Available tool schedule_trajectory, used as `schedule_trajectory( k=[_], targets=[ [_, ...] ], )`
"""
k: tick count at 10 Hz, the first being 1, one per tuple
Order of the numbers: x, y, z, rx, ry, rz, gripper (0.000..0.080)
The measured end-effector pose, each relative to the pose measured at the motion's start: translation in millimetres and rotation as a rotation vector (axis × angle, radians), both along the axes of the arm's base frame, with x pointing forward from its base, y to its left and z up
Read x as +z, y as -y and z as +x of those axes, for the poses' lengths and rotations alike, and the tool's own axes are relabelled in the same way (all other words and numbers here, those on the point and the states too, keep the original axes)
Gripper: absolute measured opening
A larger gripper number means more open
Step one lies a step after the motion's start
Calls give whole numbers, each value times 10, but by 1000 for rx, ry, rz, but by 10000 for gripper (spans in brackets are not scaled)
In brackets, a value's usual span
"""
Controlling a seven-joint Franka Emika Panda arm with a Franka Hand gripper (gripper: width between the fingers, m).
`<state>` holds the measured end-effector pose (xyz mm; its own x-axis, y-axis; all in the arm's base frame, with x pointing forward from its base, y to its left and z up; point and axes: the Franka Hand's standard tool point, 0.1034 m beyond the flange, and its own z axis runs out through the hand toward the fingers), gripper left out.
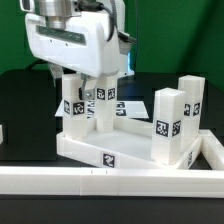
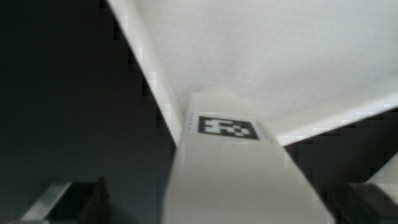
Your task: Assemble desk
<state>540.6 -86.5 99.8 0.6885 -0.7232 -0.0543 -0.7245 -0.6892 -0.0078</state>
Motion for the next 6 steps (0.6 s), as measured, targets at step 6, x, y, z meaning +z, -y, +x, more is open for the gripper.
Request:
schedule_trajectory(
  k=[6],
  targets=[
    [-12, -82, 5, 552, 11, 4, 649]
  ],
)
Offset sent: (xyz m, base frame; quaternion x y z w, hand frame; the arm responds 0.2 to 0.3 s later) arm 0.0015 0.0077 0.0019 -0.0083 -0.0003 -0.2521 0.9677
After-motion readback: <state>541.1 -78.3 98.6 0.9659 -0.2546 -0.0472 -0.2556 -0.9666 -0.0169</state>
